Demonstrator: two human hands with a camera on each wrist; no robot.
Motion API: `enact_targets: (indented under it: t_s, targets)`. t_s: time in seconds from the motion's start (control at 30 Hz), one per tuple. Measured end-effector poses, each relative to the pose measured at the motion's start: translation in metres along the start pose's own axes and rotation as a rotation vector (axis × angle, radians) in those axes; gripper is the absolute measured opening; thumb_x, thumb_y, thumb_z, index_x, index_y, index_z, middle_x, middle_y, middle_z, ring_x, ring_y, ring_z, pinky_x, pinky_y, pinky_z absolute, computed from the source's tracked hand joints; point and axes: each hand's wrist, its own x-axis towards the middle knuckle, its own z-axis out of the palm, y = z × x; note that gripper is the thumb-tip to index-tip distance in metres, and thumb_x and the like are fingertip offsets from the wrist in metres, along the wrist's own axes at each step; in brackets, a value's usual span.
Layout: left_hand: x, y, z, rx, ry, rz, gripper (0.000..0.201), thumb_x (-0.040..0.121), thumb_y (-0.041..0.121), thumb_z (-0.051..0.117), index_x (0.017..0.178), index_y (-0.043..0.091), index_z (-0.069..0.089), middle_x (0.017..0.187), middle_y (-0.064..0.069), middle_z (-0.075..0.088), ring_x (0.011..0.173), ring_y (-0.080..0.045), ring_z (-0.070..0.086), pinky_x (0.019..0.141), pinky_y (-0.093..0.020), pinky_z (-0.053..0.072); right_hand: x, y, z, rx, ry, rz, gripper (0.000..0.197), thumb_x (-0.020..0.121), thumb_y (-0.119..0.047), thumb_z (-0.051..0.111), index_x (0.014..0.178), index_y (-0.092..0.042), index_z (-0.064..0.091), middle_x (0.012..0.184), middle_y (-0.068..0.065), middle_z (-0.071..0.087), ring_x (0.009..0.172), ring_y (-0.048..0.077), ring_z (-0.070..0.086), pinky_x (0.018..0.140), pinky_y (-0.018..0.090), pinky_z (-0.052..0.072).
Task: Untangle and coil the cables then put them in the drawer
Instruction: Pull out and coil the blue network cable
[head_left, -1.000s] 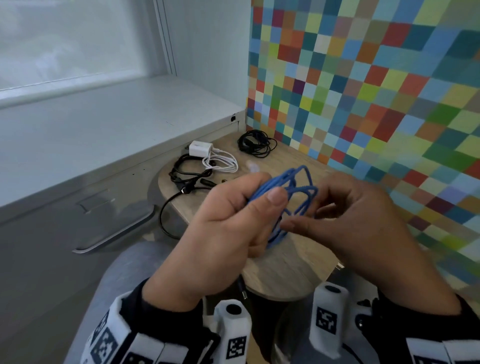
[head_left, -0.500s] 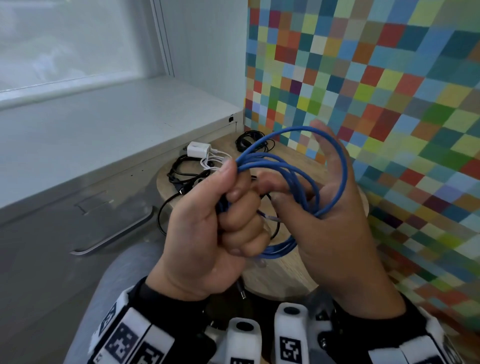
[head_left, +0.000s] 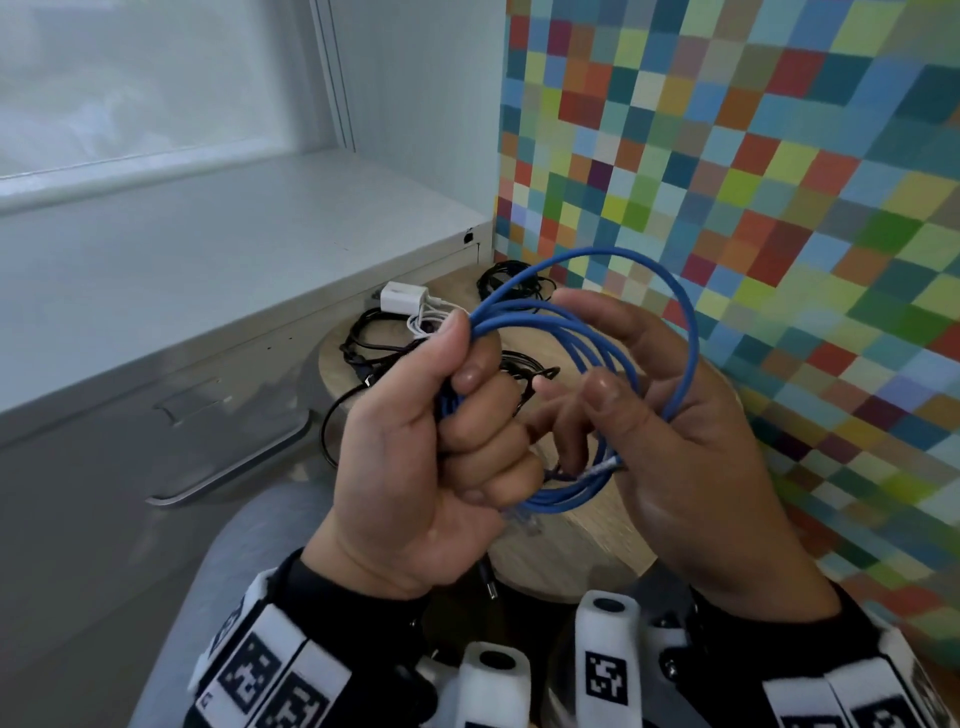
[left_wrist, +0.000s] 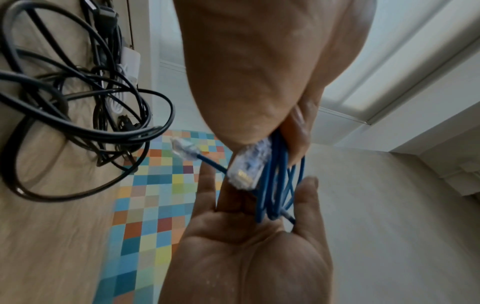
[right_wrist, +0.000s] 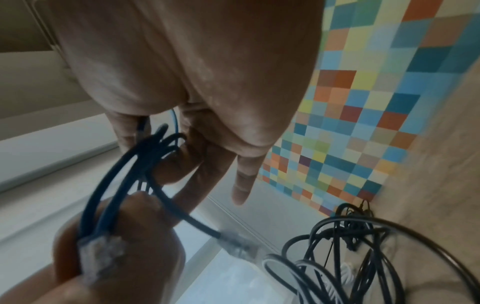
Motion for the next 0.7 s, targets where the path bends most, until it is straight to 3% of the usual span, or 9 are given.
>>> enact_targets:
  t_s: [0.07, 0.17, 0.23, 0.33, 0.4, 0.5, 0.53, 0.63, 0.7]
  targets:
    - [0.001, -0.004, 0.002, -0.025, -0.022, -0.012, 0.035, 0.102, 0.042, 0.042, 0.075, 0.019, 0.043, 0.05, 0.008, 0.019, 0.038, -0.009, 0.013, 0.038, -0.022, 0.016, 0.0, -0.002, 0.0, -0.011, 0.004, 0.018, 0.063, 0.084, -0.047, 0.075, 0.139, -0.022, 0.056, 0.063, -0.005, 0.06, 0.061, 0.017, 0.06, 0.084, 0.041, 0.061]
    - [0.001, -0.008, 0.002, -0.09, -0.07, -0.043, 0.035, 0.103, 0.041, 0.043, 0.076, 0.019, 0.045, 0.05, 0.008, 0.021, 0.038, -0.009, 0.016, 0.038, -0.021, 0.019, -0.002, -0.005, 0.0, -0.037, 0.015, -0.01, 0.068, 0.077, -0.043, 0.082, 0.138, -0.029, 0.054, 0.063, -0.008, 0.059, 0.059, 0.01, 0.059, 0.064, 0.027, 0.056]
    - [0.001, -0.007, 0.002, -0.086, -0.082, -0.044, 0.034, 0.103, 0.042, 0.044, 0.077, 0.019, 0.045, 0.051, 0.008, 0.022, 0.038, -0.009, 0.016, 0.038, -0.02, 0.02, -0.003, -0.007, 0.0, -0.083, 0.011, -0.037, 0.073, 0.077, -0.045, 0.082, 0.142, -0.034, 0.05, 0.063, -0.005, 0.054, 0.056, 0.009, 0.054, 0.057, 0.025, 0.051]
    - [0.0, 0.003, 0.0, -0.081, -0.112, 0.005, 0.034, 0.104, 0.041, 0.04, 0.078, 0.019, 0.042, 0.052, 0.008, 0.02, 0.039, -0.008, 0.011, 0.039, -0.022, 0.016, -0.006, -0.007, -0.007, -0.166, -0.011, -0.036, 0.079, 0.075, -0.054, 0.084, 0.144, -0.042, 0.05, 0.07, -0.002, 0.052, 0.06, 0.011, 0.049, 0.06, 0.025, 0.047]
    - [-0.001, 0.014, -0.004, -0.092, -0.106, 0.066, 0.035, 0.105, 0.042, 0.035, 0.078, 0.02, 0.04, 0.053, 0.008, 0.02, 0.04, -0.009, 0.013, 0.041, -0.024, 0.015, -0.008, -0.01, -0.015, -0.245, 0.003, -0.034, 0.068, 0.077, -0.05, 0.083, 0.139, -0.037, 0.057, 0.075, -0.002, 0.054, 0.064, 0.014, 0.049, 0.061, 0.025, 0.046]
    - [-0.006, 0.034, -0.012, -0.042, -0.01, 0.205, 0.038, 0.109, 0.042, 0.029, 0.077, 0.022, 0.038, 0.054, 0.009, 0.018, 0.041, -0.008, 0.014, 0.042, -0.023, 0.015, -0.009, -0.017, -0.032, -0.423, 0.079, -0.006, 0.028, 0.085, -0.03, 0.08, 0.111, -0.035, 0.075, 0.079, -0.003, 0.067, 0.072, 0.026, 0.061, 0.062, 0.03, 0.053]
    - [-0.007, 0.038, -0.014, -0.006, 0.049, 0.248, 0.04, 0.11, 0.042, 0.027, 0.077, 0.023, 0.038, 0.054, 0.009, 0.016, 0.041, -0.009, 0.014, 0.042, -0.022, 0.016, -0.008, -0.018, -0.039, -0.486, 0.116, 0.006, 0.02, 0.084, -0.025, 0.077, 0.1, -0.037, 0.078, 0.082, -0.004, 0.072, 0.076, 0.024, 0.065, 0.065, 0.027, 0.056]
    - [-0.007, 0.037, -0.008, 0.067, 0.216, 0.313, 0.039, 0.11, 0.041, 0.03, 0.074, 0.024, 0.037, 0.054, 0.008, 0.011, 0.04, -0.01, 0.011, 0.039, -0.021, 0.016, -0.005, -0.014, -0.056, -0.669, 0.186, 0.015, 0.025, 0.09, -0.014, 0.074, 0.092, -0.039, 0.077, 0.085, -0.019, 0.075, 0.083, 0.006, 0.07, 0.068, 0.009, 0.05]
    - [-0.004, 0.031, -0.004, 0.105, 0.319, 0.329, 0.04, 0.109, 0.041, 0.035, 0.073, 0.024, 0.038, 0.054, 0.008, 0.01, 0.041, -0.009, 0.008, 0.039, -0.022, 0.015, -0.005, -0.012, -0.063, -0.692, 0.242, 0.007, 0.025, 0.094, -0.015, 0.07, 0.094, -0.038, 0.078, 0.08, -0.015, 0.074, 0.073, 0.009, 0.067, 0.062, 0.011, 0.048]
